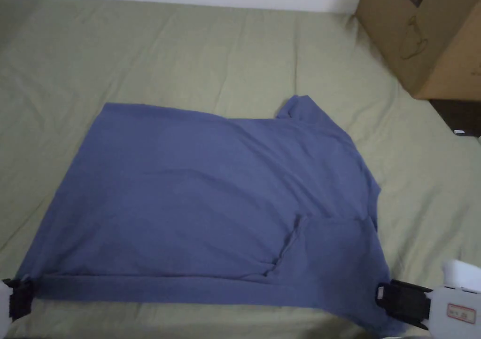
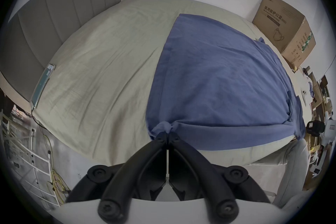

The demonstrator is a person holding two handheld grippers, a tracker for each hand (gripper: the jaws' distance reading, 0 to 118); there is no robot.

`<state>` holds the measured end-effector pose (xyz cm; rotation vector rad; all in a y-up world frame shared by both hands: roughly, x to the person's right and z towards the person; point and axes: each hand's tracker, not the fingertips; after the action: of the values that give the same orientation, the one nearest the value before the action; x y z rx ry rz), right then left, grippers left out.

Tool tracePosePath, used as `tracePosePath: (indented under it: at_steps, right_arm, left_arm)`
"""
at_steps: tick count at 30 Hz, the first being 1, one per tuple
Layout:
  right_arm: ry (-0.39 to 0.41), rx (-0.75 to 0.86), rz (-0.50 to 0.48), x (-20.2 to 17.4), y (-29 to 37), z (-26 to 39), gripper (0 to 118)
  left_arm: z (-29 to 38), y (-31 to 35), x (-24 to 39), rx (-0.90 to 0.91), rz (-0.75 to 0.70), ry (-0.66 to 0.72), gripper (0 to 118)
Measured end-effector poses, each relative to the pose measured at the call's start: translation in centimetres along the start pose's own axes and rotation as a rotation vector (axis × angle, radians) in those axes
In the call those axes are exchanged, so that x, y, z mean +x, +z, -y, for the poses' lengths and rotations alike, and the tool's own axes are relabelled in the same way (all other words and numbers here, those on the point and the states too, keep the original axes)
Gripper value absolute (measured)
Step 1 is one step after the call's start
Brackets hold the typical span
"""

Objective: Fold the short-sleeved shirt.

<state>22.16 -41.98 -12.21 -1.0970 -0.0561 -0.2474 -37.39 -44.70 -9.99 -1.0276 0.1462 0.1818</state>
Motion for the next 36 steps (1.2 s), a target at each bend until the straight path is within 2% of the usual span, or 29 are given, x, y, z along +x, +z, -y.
tracePosePath:
  at_steps: [2,3,5,8,14,21,28,32,33,34,35,36]
  right_arm:
    - [0.032,-0.045,0.002,-0.1,-0.8,0.4,19]
    - [0.04,-0.056,0.015,0.3,-1.5,0.4,6]
    - [0.043,-0.071,0.032,0.4,-2.5,0.9,2]
    - [-0.016,-0.075,-0.02,0.3,-2.1,1.1,1]
    - [-0.02,-0.025,-0.013,1.4,0.0,-0.5,0]
    - [-0.127,0.084,-0.154,1.7,2.0,-5.5,0]
    - [-0.131,0.127,-0.151,0.5,-0.9,-12.8,0]
    - [-0.156,0.075,-0.097,-0.1,-5.2,-15.5,0]
    - [-0.135,0.062,-0.07,-0.4,-6.1,-15.8,0]
    - [-0.132,0.063,-0.063,-0.7,-6.6,-16.0,0]
    - [-0.121,0.064,-0.059,-0.3,-7.7,-16.3,1]
    - [-0.12,0.071,-0.046,-0.3,-8.2,-16.5,19]
  left_arm:
    - [-0.2,0.3,0.0,-0.002,0.005,-0.005,0]
    - [-0.3,0.3,0.0,-0.003,0.006,-0.005,0]
    - [-0.5,0.3,-0.2,-0.005,0.005,-0.009,0]
    - [-0.8,0.5,-0.4,-0.008,0.002,0.001,0]
    - [-1.1,1.0,-0.2,-0.008,0.005,0.001,0]
    - [-3.5,1.4,-0.6,0.043,0.037,0.04,0]
    - [-9.6,-1.6,-0.1,0.075,0.064,0.029,0]
    - [-12.3,-5.4,0.9,0.013,0.038,0.003,0]
    - [-12.6,-6.0,1.2,0.017,0.031,-0.019,1]
    - [-12.8,-6.3,1.6,0.021,0.027,-0.031,7]
    - [-13.0,-6.6,1.7,0.027,0.02,-0.043,21]
    - [-13.1,-6.8,1.6,0.041,0.001,-0.05,56]
